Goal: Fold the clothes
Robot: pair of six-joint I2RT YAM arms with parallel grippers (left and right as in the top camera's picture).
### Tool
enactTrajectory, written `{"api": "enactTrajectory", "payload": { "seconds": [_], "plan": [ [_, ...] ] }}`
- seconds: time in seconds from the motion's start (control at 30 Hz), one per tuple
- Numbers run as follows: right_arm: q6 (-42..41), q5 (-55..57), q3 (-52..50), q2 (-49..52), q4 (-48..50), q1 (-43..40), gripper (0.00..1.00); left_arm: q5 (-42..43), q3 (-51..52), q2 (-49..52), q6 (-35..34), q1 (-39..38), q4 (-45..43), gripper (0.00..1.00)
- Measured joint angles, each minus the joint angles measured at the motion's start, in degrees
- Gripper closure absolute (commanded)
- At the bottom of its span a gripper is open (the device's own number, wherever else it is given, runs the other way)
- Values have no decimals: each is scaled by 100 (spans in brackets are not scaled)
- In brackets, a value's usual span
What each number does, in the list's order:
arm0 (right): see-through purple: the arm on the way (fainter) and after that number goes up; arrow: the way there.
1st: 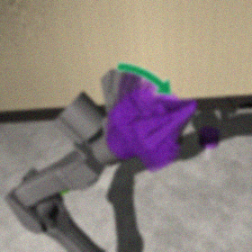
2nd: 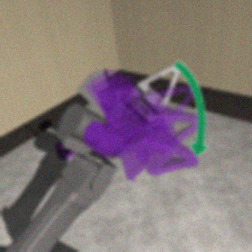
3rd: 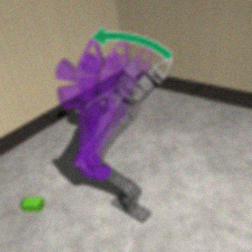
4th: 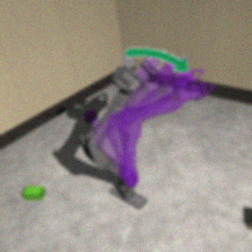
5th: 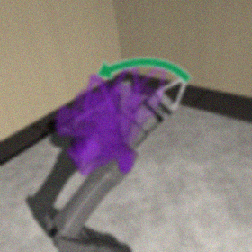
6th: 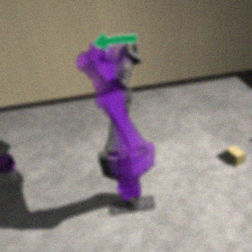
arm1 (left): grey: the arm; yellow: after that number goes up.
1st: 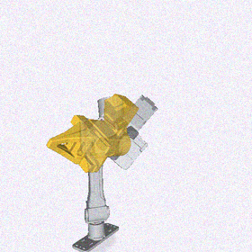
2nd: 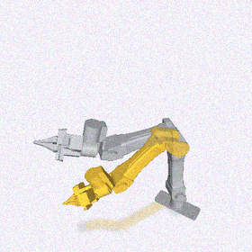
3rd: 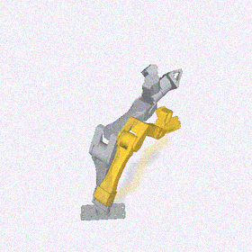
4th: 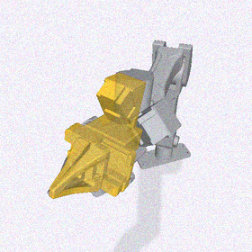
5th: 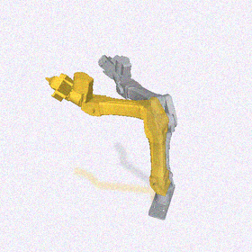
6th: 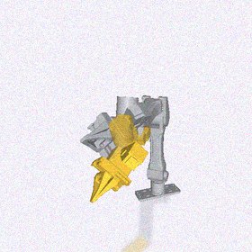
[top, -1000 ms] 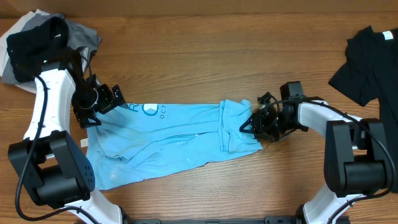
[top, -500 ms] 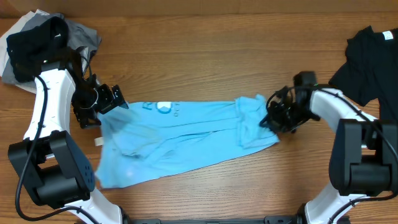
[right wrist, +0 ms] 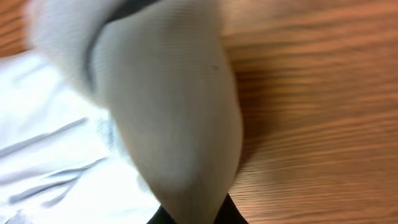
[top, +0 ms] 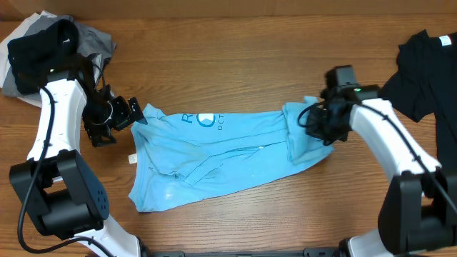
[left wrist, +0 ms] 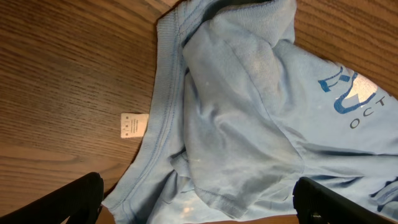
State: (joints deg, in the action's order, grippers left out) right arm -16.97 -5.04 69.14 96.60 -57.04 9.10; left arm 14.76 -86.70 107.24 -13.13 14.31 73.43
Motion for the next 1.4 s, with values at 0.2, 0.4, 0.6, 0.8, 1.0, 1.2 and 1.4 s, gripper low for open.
{"api": "enactTrajectory", "payload": {
  "seconds": [0.2,0.4,0.6,0.8,1.0,1.2,1.4],
  "plan": [
    [-284,363,0,-42,286,955,96,0,0,0,0,2,17,0],
    [-590,551,-15,177,376,1543,96,0,0,0,0,2,31,0],
    [-859,614,-22,332,402,1779,87,0,0,0,0,0,31,0],
    [-1150,651,-22,426,570,2131,87,0,0,0,0,0,31,0],
    [-1432,645,-26,516,804,2562,34,0,0,0,0,2,28,0],
    [-1532,358,-26,516,1075,2865,18,0,0,0,0,2,31,0],
    [-1593,-4,-7,516,1172,2994,14,0,0,0,0,0,31,0]
  ]
}}
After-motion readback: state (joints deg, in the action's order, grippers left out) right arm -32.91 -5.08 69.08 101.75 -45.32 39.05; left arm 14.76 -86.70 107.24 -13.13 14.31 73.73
